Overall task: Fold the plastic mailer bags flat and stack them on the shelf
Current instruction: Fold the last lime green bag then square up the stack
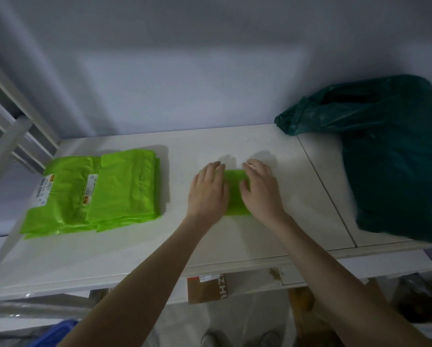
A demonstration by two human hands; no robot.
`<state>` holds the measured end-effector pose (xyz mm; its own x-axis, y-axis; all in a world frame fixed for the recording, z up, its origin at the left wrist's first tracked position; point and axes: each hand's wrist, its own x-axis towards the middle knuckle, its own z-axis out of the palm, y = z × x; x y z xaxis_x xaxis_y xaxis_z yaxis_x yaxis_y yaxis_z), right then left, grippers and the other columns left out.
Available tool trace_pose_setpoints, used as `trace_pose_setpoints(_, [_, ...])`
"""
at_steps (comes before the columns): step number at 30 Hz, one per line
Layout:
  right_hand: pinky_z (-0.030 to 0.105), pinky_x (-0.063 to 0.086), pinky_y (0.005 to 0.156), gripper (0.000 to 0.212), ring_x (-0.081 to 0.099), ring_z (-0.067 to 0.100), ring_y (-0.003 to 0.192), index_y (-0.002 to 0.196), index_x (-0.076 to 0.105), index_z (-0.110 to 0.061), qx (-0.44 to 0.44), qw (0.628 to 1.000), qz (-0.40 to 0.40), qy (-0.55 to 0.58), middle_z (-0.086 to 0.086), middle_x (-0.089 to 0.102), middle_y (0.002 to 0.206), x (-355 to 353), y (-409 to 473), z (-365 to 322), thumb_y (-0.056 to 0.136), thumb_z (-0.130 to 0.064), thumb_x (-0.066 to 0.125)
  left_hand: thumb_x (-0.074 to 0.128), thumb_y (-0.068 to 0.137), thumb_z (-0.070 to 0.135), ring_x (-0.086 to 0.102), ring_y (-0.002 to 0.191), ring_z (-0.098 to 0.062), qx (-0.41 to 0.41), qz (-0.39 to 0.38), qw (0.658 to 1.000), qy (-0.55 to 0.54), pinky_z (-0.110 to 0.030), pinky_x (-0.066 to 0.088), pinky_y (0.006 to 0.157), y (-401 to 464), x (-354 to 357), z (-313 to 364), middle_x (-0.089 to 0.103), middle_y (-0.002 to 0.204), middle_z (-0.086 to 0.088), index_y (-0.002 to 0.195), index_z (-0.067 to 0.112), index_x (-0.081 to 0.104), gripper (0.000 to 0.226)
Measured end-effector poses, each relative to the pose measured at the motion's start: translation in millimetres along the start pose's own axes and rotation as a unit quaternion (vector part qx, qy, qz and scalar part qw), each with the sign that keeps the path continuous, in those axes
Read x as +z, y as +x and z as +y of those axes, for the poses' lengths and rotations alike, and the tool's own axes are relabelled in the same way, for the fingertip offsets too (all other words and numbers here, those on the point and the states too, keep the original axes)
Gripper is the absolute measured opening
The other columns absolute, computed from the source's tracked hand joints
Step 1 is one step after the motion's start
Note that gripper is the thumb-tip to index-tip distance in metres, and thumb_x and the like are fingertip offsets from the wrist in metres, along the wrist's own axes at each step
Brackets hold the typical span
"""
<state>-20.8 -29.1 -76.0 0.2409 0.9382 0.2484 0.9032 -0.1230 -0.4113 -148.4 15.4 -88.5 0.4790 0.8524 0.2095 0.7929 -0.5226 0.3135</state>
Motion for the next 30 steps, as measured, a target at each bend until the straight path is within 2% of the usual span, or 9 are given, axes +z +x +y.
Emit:
trace_pose_setpoints(2, [0.035,0.021,0.113,0.048,0.026,0.021,0.139,0.143,0.033,-0.006,-0.037,0.996,-0.067,-0.049,0.007,0.031,0.151,13,3,-10,0.099,-0.023,0.032,0.016,0.1,0.03,0.009,0.145,-0.022,-0.011,-0.076,0.997,0.022,-0.037,0.01,0.117,0,14,0,0.012,0.158,-0.007,0.149,0.008,0.012,0.054])
trace_pose_setpoints(4, [0.037,0.019,0.113,0.054,0.019,0.015,0.143,0.147,0.024,-0.01,-0.038,0.989,-0.107,-0.096,0.002,0.023,0.155,25,1,-10,0.099,-0.032,0.014,0.005,0.095,0.038,0.0,0.146,-0.019,-0.028,-0.116,0.992,0.04,-0.037,0.004,0.117,-4,26,-6,0.0,0.159,-0.005,0.15,0.01,0.001,0.062])
trace_pose_setpoints(7, [0.039,0.019,0.113,0.068,0.019,0.01,0.143,0.148,0.022,-0.016,-0.03,0.983,-0.125,-0.135,-0.004,0.023,0.156,35,-4,-4,0.089,-0.039,-0.004,-0.015,0.074,0.045,0.002,0.146,-0.02,-0.015,-0.103,0.994,0.035,-0.036,0.006,0.117,-6,31,-10,0.004,0.159,-0.005,0.15,0.012,0.003,0.085])
trace_pose_setpoints(11, [0.036,0.022,0.109,0.086,0.03,0.011,0.137,0.145,0.03,-0.018,-0.034,0.98,-0.117,-0.156,-0.006,0.034,0.151,35,1,-6,0.076,-0.039,-0.016,-0.004,0.086,0.043,0.008,0.146,-0.02,-0.024,-0.108,0.993,0.035,-0.036,0.01,0.117,-3,30,-9,0.01,0.159,-0.005,0.151,0.016,0.009,0.071])
trace_pose_setpoints(16, [0.037,0.026,0.107,0.084,0.034,0.013,0.134,0.142,0.035,-0.019,-0.042,0.98,-0.121,-0.151,-0.006,0.038,0.147,29,1,-8,0.077,-0.04,-0.013,-0.002,0.084,0.044,0.011,0.145,-0.02,-0.027,-0.108,0.993,0.049,-0.039,0.014,0.114,-3,25,-9,0.012,0.158,-0.001,0.15,0.026,0.015,0.07])
trace_pose_setpoints(21, [0.039,0.022,0.109,0.049,0.03,0.013,0.136,0.142,0.034,-0.018,-0.015,0.982,-0.135,-0.132,-0.004,0.034,0.149,30,5,-5,0.098,-0.035,0.022,0.02,0.094,0.041,0.008,0.145,-0.015,-0.036,-0.111,0.992,0.045,-0.044,0.009,0.115,-3,24,-11,0.01,0.158,0.003,0.149,0.032,0.016,0.056])
trace_pose_setpoints(25, [0.045,0.016,0.112,0.069,0.028,0.02,0.137,0.142,0.034,-0.018,0.02,0.982,-0.118,-0.149,0.005,0.034,0.149,28,-1,-1,0.088,-0.049,0.006,0.01,0.085,0.051,0.004,0.146,-0.015,-0.054,-0.103,0.993,0.019,-0.044,0.006,0.115,-7,26,-10,0.007,0.159,0.003,0.148,0.036,0.015,0.065])
trace_pose_setpoints(27, [0.051,0.012,0.112,0.065,0.026,0.024,0.138,0.142,0.034,-0.018,0.049,0.979,-0.11,-0.166,0.009,0.034,0.147,26,-3,7,0.09,-0.054,0.016,0.003,0.081,0.056,0.002,0.146,-0.017,-0.068,-0.094,0.993,0.014,-0.044,0.005,0.115,-9,27,-9,0.006,0.159,0.001,0.148,0.038,0.013,0.07])
trace_pose_setpoints(30, [0.053,0.013,0.113,0.071,0.024,0.024,0.139,0.144,0.029,-0.012,0.07,0.979,-0.094,-0.166,0.011,0.031,0.148,25,-6,16,0.09,-0.059,0.027,0.009,0.085,0.056,0.003,0.146,-0.018,-0.075,-0.079,0.994,0.016,-0.046,0.005,0.115,-9,31,-10,0.008,0.159,-0.001,0.148,0.039,0.012,0.065])
